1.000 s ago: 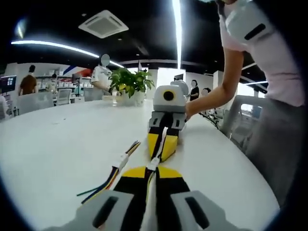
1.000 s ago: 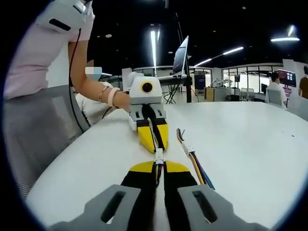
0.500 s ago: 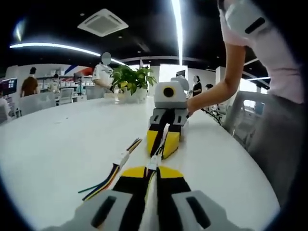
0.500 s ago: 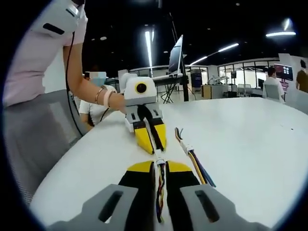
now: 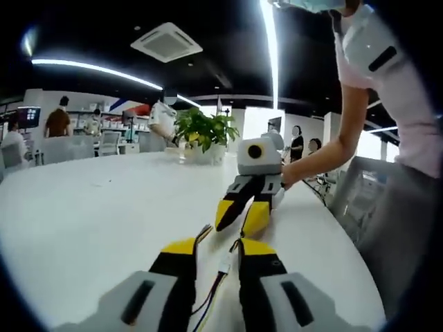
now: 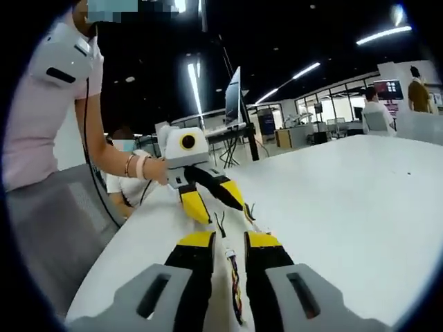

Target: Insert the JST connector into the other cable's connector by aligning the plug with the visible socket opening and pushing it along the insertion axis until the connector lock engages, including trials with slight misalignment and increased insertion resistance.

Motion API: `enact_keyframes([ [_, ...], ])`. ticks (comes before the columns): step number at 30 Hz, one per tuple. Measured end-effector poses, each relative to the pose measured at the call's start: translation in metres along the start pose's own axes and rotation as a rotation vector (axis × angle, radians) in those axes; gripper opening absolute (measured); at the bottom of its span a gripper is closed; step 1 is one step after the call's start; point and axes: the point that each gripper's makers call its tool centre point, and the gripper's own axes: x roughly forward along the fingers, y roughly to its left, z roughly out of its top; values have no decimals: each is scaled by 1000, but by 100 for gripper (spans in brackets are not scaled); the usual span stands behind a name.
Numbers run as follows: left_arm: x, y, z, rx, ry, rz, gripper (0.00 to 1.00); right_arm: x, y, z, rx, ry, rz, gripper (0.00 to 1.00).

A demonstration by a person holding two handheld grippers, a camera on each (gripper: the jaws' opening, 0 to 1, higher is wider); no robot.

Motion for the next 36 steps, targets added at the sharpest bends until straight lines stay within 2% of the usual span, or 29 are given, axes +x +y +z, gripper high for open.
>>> enact_keyframes([
  [5,-4,-1,-2,-10,23,19,22,-5,7,5,-2,10,-9,16],
  [8,-5,-3,-1,-10,27,47,23,-10,8,5,32,19,-37,20],
  [11,-4,-7,0,-30,42,72,27,-16,7,7,46,28,-77,26],
  [13,-4,-9,5,-32,37,84,29,-20,11,13,38,20,-81,25],
  [16,-7,-11,12,-58,12,90,31,-26,13,19,42,19,-106,30],
  [18,-9,-18,19,-45,-15,88,32,-29,13,25,59,7,-127,34],
  [21,-11,-22,23,-54,-11,89,37,-33,14,30,87,2,-156,40],
  [24,-16,-23,28,-66,-15,104,41,-37,14,32,115,-10,-176,42],
  [25,-20,-21,29,-70,-19,116,42,-39,13,34,148,-28,-190,43],
  [32,-37,-12,25,-100,13,198,51,-56,9,30,177,-13,-277,53],
  [33,-40,-10,22,-133,24,220,53,-58,9,32,183,-21,-289,53],
  [35,-43,-10,23,-97,21,231,54,-60,10,36,194,-28,-307,56],
  [36,-44,-11,22,-78,39,242,54,-60,11,37,196,-29,-312,57],
])
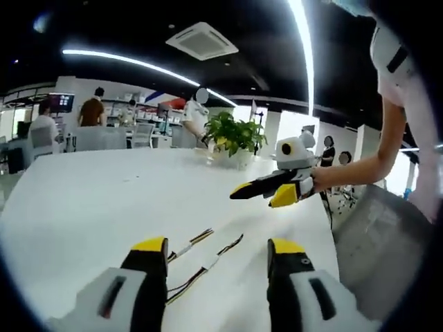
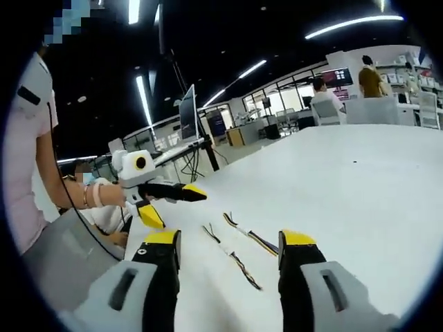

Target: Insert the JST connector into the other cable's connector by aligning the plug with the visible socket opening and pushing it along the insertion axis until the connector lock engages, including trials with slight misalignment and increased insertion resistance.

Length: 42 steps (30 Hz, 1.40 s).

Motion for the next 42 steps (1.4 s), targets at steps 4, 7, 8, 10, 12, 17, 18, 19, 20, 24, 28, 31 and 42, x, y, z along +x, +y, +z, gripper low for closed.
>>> enact_keyframes([
  [4,-2,-6,4,-36,-3,8,58,-3,7,0,29,16,-25,63],
  [7,-4,-5,10,-22,-1,45,59,-7,9,-2,48,25,-60,69],
  [8,-4,-6,11,-46,3,54,60,-9,10,-2,40,32,-66,69],
  [10,-6,-8,17,-53,-16,61,62,-12,15,-2,32,43,-73,69],
  [12,-8,-12,24,-45,-40,72,62,-16,19,1,36,40,-87,69],
  [17,-16,-14,32,-45,-32,109,69,-25,24,1,55,45,-126,76],
  [18,-18,-13,33,-48,-29,119,69,-27,27,0,56,50,-127,76],
  [19,-22,-12,34,-60,-24,135,71,-29,29,0,52,51,-126,75],
  [20,-25,-12,34,-69,-26,140,71,-31,32,0,48,53,-128,75],
  [24,-34,-15,38,-67,-32,153,71,-38,37,-2,42,58,-141,75],
  [28,-38,-20,34,-114,9,166,76,-42,42,-4,77,65,-151,79],
  [31,-39,-29,42,-59,-27,160,75,-46,44,-3,119,53,-157,81],
  [42,-41,-44,39,-87,-10,178,76,-58,54,-5,104,50,-186,80],
])
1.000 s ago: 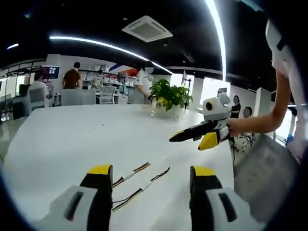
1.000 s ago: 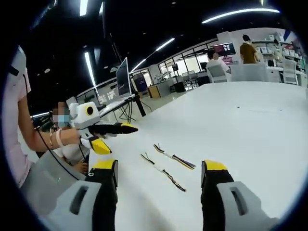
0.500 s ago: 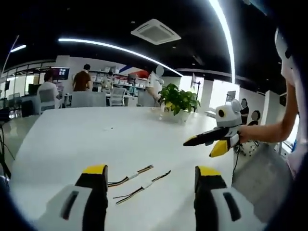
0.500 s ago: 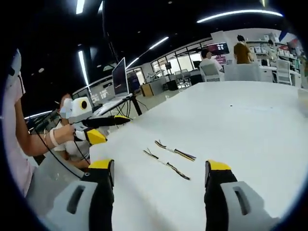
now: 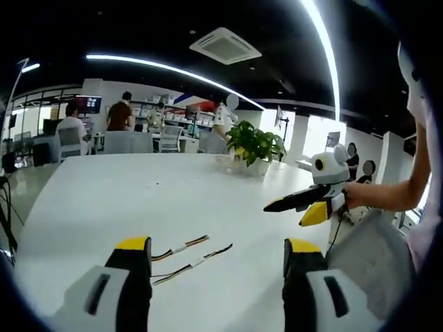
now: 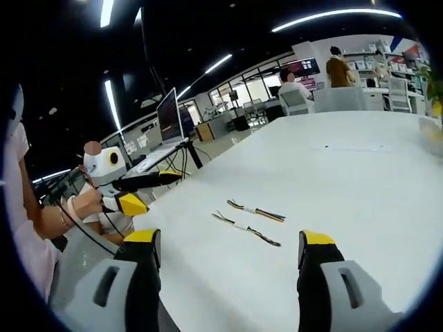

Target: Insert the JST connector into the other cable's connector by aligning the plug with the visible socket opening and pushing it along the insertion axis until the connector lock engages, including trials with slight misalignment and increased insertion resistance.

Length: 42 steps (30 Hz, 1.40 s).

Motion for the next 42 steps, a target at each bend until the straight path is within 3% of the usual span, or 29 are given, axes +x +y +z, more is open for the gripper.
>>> enact_keyframes([
  [21,-19,-11,-29,-70,54,76,77,-8,11,-22,9,-4,-43,75],
  [42,-25,1,-33,-58,79,138,77,1,24,-23,-38,12,-12,77],
])
